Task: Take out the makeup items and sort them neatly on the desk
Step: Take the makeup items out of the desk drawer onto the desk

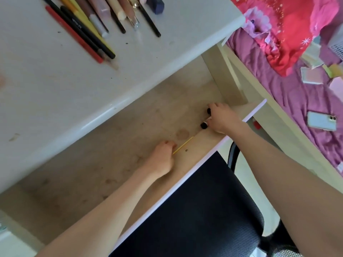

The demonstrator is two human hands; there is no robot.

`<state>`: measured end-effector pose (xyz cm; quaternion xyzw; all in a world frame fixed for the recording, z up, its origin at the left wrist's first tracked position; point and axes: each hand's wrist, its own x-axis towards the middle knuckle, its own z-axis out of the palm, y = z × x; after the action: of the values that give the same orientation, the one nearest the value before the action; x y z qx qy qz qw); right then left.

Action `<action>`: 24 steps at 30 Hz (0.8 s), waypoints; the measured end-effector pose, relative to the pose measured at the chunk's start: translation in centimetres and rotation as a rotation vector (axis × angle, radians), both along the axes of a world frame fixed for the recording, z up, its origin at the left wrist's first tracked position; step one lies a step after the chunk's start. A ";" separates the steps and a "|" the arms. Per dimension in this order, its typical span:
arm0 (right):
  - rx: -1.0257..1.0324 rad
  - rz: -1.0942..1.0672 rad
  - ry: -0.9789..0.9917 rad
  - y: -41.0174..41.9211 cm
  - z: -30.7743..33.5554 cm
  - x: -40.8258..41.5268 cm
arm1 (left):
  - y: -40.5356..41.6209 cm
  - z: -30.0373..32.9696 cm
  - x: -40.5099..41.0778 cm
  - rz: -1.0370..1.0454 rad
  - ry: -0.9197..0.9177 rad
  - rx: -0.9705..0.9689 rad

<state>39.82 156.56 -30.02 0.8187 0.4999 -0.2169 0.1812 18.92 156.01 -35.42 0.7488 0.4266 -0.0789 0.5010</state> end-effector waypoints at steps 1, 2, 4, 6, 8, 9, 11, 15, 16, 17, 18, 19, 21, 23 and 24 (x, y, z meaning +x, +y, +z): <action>-0.032 0.018 -0.026 0.2 -0.3 0.3 | -0.2 -0.1 0.2 -0.013 0.020 0.004; -0.063 0.041 -0.058 0.3 -0.6 0.6 | -0.3 -0.1 0.4 -0.024 0.040 0.010; -0.104 0.077 -0.107 0.7 -0.9 1.0 | -0.4 -0.1 0.7 -0.036 0.076 0.030; -0.110 0.113 -0.119 1.3 -0.9 1.1 | -0.1 0.0 0.9 -0.039 0.106 0.023; -0.111 0.154 -0.089 1.7 -0.9 0.9 | 0.1 0.0 1.0 -0.072 0.133 0.016; -0.115 0.176 -0.063 1.9 -0.9 0.7 | 0.2 0.0 0.9 -0.095 0.140 0.014; -0.145 0.216 -0.011 2.1 -1.0 0.3 | 0.2 -0.1 0.5 -0.121 0.132 -0.003; -0.221 0.220 0.086 2.5 -1.3 -0.8 | 0.5 0.3 -0.4 -0.088 0.114 -0.065; -0.243 0.225 0.104 2.6 -1.4 -1.1 | 0.6 0.4 -0.5 -0.078 0.110 -0.082; -0.261 0.233 0.118 2.5 -1.6 -1.4 | 0.6 0.6 -0.7 -0.071 0.106 -0.097; -0.271 0.243 0.130 2.5 -1.7 -1.8 | 0.7 0.8 -0.9 -0.062 0.100 -0.113; -0.271 0.250 0.141 2.4 -1.7 -2.1 | 0.8 1.0 -1.1 -0.045 0.092 -0.135; -0.267 0.251 0.174 2.2 -1.6 -2.5 | 0.9 1.3 -1.7 0.012 0.069 -0.190; -0.291 0.261 0.200 1.9 -1.5 -3.0 | 0.9 1.4 -2.5 0.066 0.056 -0.218; -0.309 0.266 0.208 1.8 -1.5 -3.2 | 0.9 1.4 -2.9 0.089 0.053 -0.223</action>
<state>36.58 158.35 -31.50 0.6813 0.5803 -0.3483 0.2789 16.02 156.90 -34.04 0.6667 0.4609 -0.1232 0.5727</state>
